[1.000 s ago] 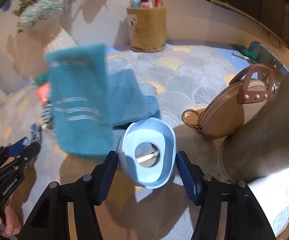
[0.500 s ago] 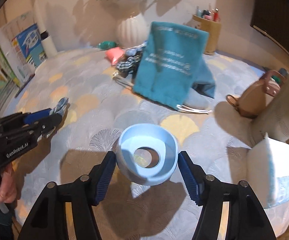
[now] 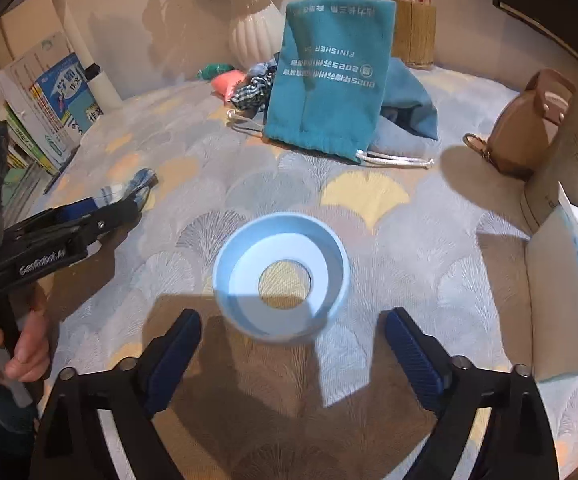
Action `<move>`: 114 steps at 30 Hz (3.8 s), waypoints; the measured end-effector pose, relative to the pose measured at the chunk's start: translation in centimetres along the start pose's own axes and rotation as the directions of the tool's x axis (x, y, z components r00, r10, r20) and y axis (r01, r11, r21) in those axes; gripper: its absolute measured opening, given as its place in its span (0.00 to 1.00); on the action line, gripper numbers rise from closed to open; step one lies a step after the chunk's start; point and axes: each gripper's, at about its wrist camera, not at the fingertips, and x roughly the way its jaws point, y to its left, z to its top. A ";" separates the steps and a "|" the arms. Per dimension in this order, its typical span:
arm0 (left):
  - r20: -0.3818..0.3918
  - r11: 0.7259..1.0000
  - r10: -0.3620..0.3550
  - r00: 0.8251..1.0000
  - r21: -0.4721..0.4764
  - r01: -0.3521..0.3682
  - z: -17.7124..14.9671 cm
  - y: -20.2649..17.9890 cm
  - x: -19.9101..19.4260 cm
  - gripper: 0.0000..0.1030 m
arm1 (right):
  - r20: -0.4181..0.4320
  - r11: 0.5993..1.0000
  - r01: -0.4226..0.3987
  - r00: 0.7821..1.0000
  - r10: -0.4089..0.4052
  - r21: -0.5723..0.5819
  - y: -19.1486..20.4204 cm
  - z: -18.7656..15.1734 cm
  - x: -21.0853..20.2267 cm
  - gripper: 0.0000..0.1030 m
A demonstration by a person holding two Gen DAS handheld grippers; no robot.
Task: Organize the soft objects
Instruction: 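Grasp the blue plaid bow clip with the left tool while the right tool grasps the light blue cup, then carry the bow clip and blue cup to the glass plate and release both, then move both open tools back toward the table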
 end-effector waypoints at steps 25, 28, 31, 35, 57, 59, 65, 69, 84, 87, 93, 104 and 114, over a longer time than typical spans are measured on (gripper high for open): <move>0.209 0.968 -0.220 0.953 0.170 0.186 5.3 -9.9 -6.6 0.28 | 0.271 0.985 0.073 0.956 -0.114 0.157 -5.3 2.4 -9.7 0.64; 0.209 0.942 -0.296 0.932 0.229 0.247 6.8 -13.6 -6.7 0.28 | 0.282 0.973 0.095 0.947 -0.154 0.212 -7.9 2.4 -11.5 0.64; 0.183 0.909 -0.363 0.914 0.285 0.304 7.6 -17.2 -6.5 0.28 | 0.267 0.955 0.146 0.939 -0.215 0.258 -10.4 2.2 -12.8 0.64; 0.140 0.862 -0.428 0.893 0.359 0.357 7.8 -22.0 -6.3 0.28 | 0.236 0.924 0.178 0.934 -0.266 0.339 -14.4 1.1 -14.3 0.64; 0.111 0.800 -0.441 0.890 0.498 0.334 9.9 -44.3 -3.1 0.30 | 0.232 0.796 0.188 0.896 -0.379 0.575 -35.1 3.5 -19.5 0.65; 0.149 0.808 -0.420 0.895 0.509 0.295 10.1 -45.9 -2.6 0.36 | 0.232 0.793 0.145 0.911 -0.339 0.592 -36.8 3.8 -19.2 0.66; 0.198 0.829 -0.360 0.912 0.516 0.215 9.5 -48.2 -1.3 0.76 | 0.255 0.753 0.005 0.939 -0.230 0.658 -40.2 2.6 -18.9 0.71; 0.203 0.817 -0.368 0.907 0.536 0.212 8.8 -48.5 -1.8 0.76 | 0.261 0.736 0.010 0.932 -0.252 0.677 -40.6 0.5 -20.4 0.71; 0.324 0.820 -0.374 0.869 0.553 0.146 4.0 -39.4 -11.5 0.77 | 0.318 0.814 0.102 0.887 -0.335 0.573 -33.2 -4.5 -26.5 0.83; 0.371 0.852 -0.324 0.870 0.513 0.099 3.8 -33.9 -13.8 0.77 | 0.371 0.870 0.081 0.883 -0.289 0.486 -29.6 -5.3 -26.1 0.87; 0.503 0.940 -0.013 0.864 0.301 -0.161 4.7 -21.3 -16.8 0.77 | 0.398 0.977 0.133 0.898 -0.189 0.166 -18.7 -4.3 -22.3 0.87; 0.199 0.939 0.340 0.919 -0.021 -0.343 4.4 -0.9 -9.2 0.95 | 0.274 0.989 -0.056 0.957 0.093 -0.139 -0.8 3.3 -7.8 1.00; 0.043 0.964 0.264 0.964 -0.043 -0.262 1.4 1.0 0.4 0.95 | 0.199 0.978 0.194 0.964 -0.177 -0.071 2.3 5.6 2.9 1.00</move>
